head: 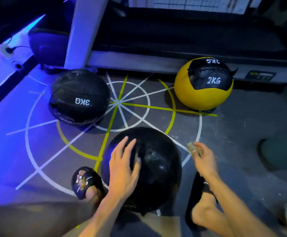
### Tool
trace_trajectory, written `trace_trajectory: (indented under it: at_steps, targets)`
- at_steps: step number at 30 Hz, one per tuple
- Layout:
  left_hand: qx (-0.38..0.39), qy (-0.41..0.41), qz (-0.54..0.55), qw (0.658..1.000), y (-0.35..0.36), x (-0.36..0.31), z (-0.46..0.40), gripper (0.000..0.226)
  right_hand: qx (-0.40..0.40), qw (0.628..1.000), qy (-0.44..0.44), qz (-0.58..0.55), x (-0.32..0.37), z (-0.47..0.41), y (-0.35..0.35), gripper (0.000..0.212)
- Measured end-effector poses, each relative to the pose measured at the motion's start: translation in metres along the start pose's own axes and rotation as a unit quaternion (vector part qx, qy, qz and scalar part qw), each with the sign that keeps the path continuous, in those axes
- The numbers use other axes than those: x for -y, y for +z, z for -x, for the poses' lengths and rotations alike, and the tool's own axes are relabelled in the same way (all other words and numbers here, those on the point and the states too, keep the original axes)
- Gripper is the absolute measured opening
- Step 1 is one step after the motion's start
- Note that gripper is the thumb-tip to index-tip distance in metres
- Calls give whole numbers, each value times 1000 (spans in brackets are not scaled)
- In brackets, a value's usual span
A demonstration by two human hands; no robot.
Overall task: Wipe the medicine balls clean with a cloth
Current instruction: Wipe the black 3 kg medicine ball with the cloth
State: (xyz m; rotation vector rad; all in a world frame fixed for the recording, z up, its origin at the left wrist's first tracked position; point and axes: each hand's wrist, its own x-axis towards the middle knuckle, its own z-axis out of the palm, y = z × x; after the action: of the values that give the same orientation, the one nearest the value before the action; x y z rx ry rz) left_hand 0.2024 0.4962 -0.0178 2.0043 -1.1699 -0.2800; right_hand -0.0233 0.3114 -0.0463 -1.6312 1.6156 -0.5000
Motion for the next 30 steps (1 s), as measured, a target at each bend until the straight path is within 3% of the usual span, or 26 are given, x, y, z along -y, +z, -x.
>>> trace_trajectory:
  at_steps: [2, 4, 7, 11, 16, 19, 22, 26, 28, 30]
  targets:
    - [101, 10, -60, 993, 4, -8, -9, 76, -10, 992, 87, -87, -22, 9, 11, 30]
    - [139, 23, -118, 983, 5, 1, -14, 88, -34, 972, 150, -178, -33, 19, 21, 29]
    - [118, 23, -101, 988, -8, 17, -28, 85, -23, 951, 197, -237, -46, 35, 35, 28]
    - [84, 19, -102, 991, -14, 20, -44, 62, -29, 919, 259, -297, -59, 42, 54, 37]
    - [68, -27, -110, 991, -19, 38, -63, 62, -77, 835, 332, -431, -44, 44, 72, 30]
    - [60, -47, -120, 990, -22, 39, -67, 73, -42, 815, 329, -475, -25, 51, 102, 30]
    - [54, -53, -102, 992, -27, 43, -66, 75, -38, 837, 320, -443, 6, 55, 127, 24]
    - [54, -64, -89, 993, -35, 52, -59, 76, -67, 902, 253, -344, 46, 45, 130, 30]
    - [52, -66, -86, 993, -37, 55, -54, 76, -54, 943, 174, -277, 70, 45, 125, 35]
    - [46, -69, -83, 993, -39, 59, -53, 76, -71, 966, 25, -248, 95, 56, 121, 37]
